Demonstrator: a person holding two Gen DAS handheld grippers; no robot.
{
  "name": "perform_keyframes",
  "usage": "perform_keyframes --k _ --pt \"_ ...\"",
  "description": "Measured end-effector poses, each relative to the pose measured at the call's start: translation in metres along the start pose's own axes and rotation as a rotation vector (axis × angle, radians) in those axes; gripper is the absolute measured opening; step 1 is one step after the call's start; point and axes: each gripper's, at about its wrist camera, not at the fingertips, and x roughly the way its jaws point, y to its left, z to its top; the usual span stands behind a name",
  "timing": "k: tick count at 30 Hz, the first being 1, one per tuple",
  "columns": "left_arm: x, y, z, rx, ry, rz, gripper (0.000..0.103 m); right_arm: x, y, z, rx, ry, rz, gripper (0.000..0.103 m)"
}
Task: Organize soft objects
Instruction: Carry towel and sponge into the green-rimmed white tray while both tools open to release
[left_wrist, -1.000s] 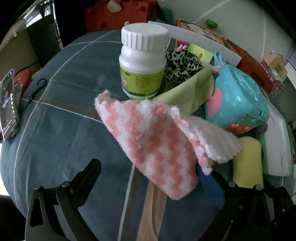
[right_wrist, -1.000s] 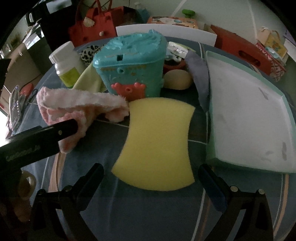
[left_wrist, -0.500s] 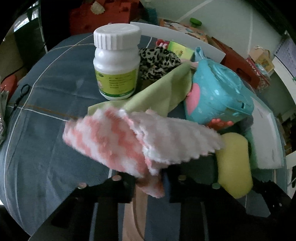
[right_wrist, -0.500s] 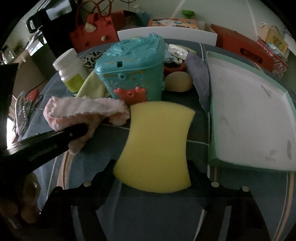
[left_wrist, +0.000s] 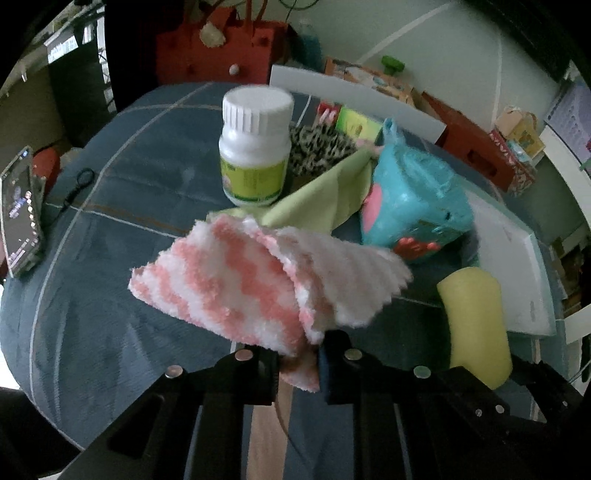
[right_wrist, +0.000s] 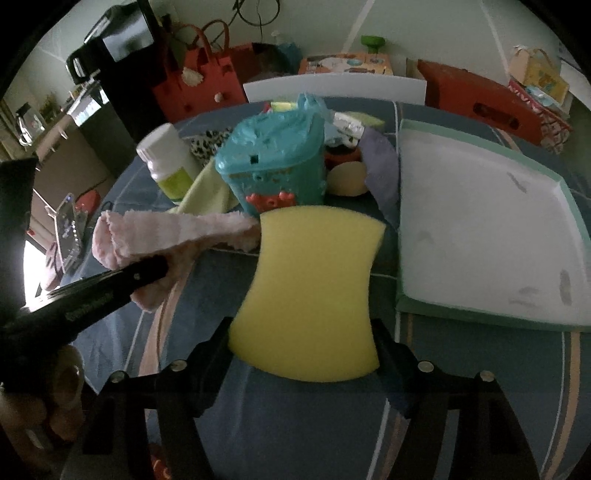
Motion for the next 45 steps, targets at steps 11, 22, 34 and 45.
perform_keyframes --k 11,22,34,45 --pt "-0.059 -0.033 0.009 0.051 -0.117 -0.03 0.017 -0.052 -0.023 0.007 0.022 -0.095 -0.008 0.074" --pt "-0.093 -0.089 0.024 0.124 -0.179 -0.064 0.017 -0.091 -0.072 0.002 0.083 -0.153 -0.033 0.074" --pt "-0.086 -0.174 0.031 0.261 -0.174 -0.056 0.017 -0.114 -0.154 0.008 0.151 -0.191 -0.109 0.074" --pt "-0.05 -0.248 0.028 0.372 -0.109 -0.081 0.017 -0.113 -0.219 0.015 0.203 -0.171 -0.196 0.074"
